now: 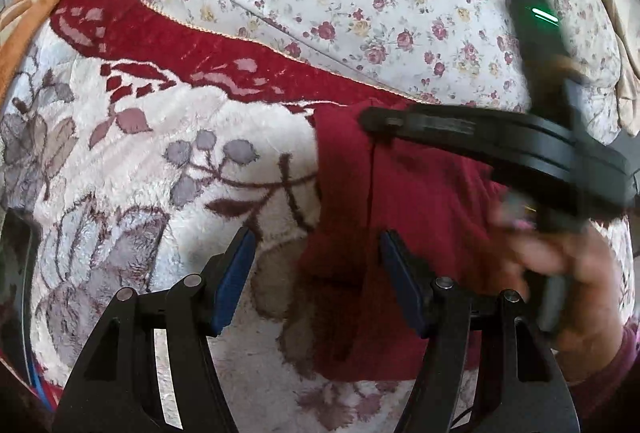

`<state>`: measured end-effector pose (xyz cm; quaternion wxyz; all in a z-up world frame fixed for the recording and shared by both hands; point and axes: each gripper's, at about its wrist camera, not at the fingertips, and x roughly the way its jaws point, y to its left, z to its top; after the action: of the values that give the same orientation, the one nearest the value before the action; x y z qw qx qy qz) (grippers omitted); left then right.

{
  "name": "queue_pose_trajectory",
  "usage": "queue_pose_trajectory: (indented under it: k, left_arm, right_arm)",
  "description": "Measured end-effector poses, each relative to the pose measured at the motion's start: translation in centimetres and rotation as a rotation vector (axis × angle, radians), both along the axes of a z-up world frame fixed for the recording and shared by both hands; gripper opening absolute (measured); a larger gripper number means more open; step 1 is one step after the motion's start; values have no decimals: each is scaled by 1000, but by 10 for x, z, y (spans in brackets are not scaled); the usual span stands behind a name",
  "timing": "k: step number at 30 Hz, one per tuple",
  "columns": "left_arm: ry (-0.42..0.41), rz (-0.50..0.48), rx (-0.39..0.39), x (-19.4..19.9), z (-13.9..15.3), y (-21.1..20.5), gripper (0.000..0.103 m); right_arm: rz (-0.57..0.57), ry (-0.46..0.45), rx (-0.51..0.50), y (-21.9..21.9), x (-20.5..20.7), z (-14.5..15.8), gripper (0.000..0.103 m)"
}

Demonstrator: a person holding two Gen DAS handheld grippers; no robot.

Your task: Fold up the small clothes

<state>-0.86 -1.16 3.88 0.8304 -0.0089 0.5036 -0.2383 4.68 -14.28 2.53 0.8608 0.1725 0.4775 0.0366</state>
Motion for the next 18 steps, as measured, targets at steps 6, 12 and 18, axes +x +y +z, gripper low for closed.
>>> queue_pose_trajectory:
  k: [6, 12, 18]
  left_arm:
    - [16, -30, -13, -2, -2, -10, 65]
    - [-20, -21, -38, -5, 0, -12, 65]
    - [0, -16, -66, -5, -2, -15, 65]
  right_arm:
    - [-123, -70, 130, -70, -72, 20, 65]
    - [-216, -127, 431, -143, -123, 15, 67]
    - [-277, -102, 395, -172, -151, 11, 67]
